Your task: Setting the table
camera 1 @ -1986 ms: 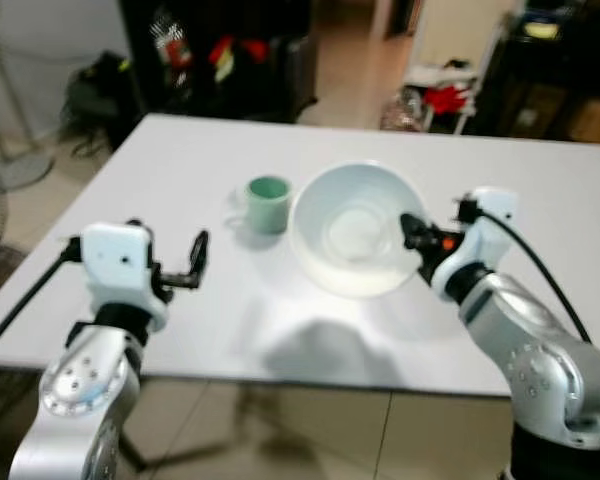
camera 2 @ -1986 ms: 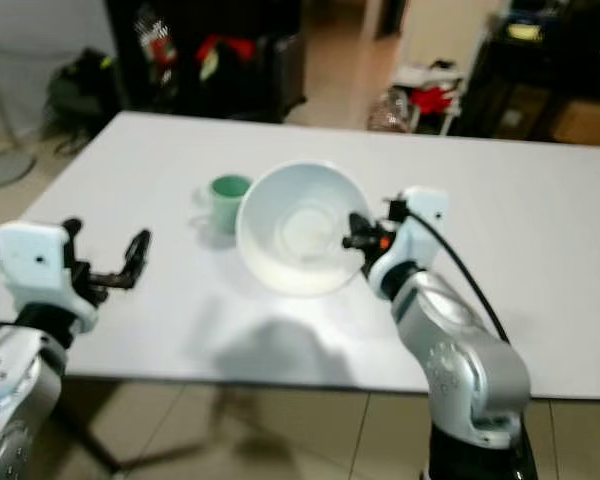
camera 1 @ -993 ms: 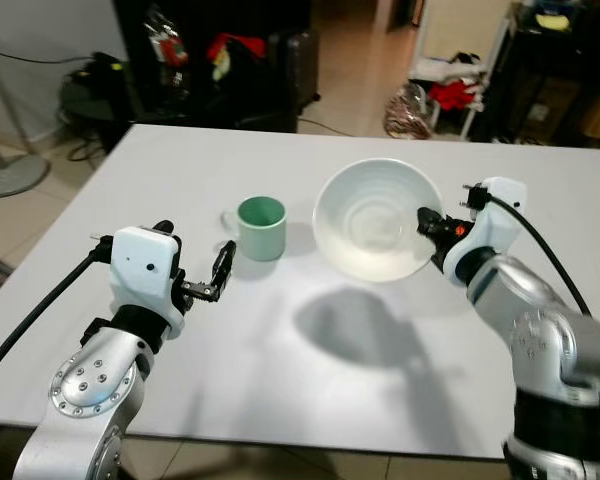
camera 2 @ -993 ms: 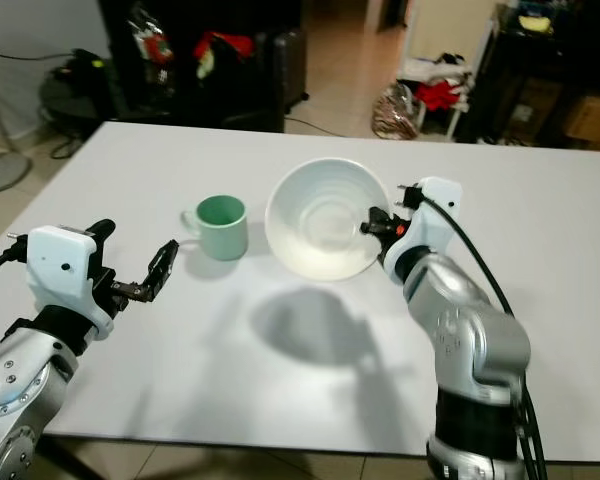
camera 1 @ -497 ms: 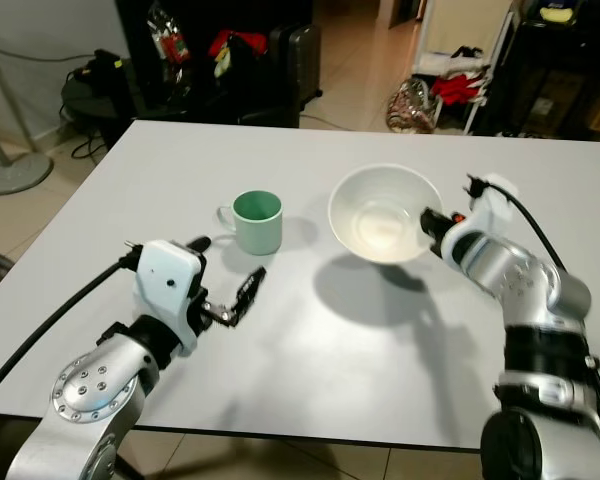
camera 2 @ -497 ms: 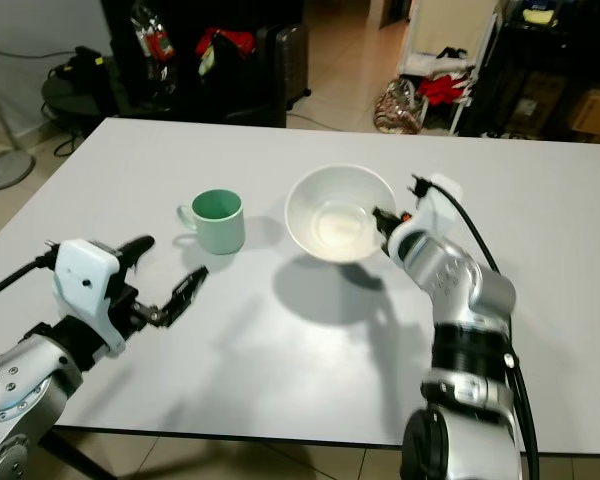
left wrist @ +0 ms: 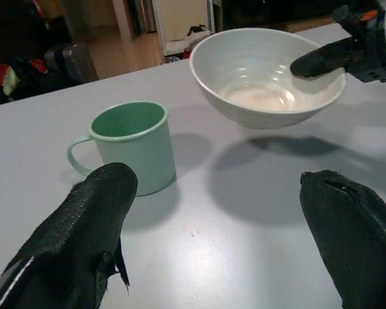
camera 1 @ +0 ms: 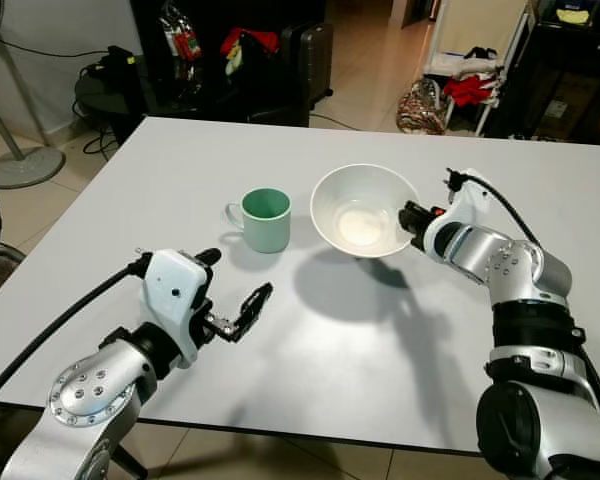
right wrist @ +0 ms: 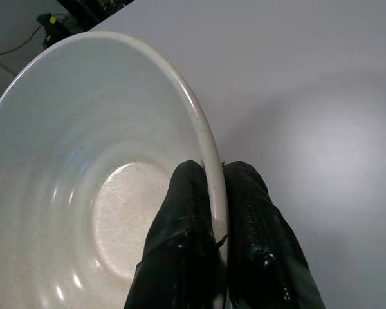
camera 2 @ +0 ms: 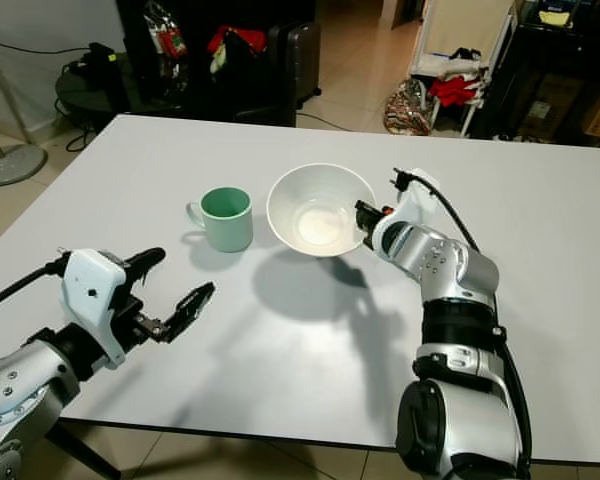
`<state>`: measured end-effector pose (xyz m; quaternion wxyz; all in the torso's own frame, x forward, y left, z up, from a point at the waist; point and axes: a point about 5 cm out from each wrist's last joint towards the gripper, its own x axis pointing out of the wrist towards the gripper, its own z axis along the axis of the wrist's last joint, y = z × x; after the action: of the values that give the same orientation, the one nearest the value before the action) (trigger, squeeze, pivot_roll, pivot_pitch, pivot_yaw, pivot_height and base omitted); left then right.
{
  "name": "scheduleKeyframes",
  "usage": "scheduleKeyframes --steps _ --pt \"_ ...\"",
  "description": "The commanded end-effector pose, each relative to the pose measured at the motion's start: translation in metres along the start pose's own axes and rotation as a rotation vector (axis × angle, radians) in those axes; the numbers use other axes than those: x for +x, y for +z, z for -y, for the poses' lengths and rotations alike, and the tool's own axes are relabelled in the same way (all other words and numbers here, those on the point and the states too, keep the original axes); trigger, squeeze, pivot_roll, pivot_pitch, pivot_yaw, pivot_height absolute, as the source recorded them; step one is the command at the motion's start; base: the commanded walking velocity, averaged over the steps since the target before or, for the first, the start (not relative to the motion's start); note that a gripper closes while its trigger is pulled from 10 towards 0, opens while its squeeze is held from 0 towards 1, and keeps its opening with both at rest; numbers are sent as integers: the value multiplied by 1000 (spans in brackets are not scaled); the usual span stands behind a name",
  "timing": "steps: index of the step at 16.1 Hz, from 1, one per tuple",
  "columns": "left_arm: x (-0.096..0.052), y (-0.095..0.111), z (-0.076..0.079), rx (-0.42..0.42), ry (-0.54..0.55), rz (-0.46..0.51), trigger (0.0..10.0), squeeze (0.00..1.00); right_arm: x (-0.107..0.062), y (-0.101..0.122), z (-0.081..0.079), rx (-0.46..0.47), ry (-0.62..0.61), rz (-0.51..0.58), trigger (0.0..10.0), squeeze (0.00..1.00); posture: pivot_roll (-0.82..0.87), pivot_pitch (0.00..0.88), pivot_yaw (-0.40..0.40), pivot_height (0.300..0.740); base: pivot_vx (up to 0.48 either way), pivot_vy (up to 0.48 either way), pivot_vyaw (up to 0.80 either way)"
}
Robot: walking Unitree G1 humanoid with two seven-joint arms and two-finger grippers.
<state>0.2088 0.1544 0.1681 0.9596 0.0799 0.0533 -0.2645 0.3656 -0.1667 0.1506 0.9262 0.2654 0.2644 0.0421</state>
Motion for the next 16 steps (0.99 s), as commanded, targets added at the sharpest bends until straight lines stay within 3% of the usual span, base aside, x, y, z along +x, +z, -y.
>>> scheduleKeyframes --steps 1,7,16 --pt "-1 2 3 10 -20 -2 10000 0 2 9 -9 -13 31 27 10000 0 23 0 0 740 0 0 0" --pt "-2 0 7 20 -53 -20 10000 0 21 1 -5 -5 -84 -2 10000 0 35 0 -1 740 0 0 0" --pt "-3 0 6 30 -57 -35 10000 0 34 -6 -12 73 -84 -1 10000 0 40 0 11 740 0 0 0"
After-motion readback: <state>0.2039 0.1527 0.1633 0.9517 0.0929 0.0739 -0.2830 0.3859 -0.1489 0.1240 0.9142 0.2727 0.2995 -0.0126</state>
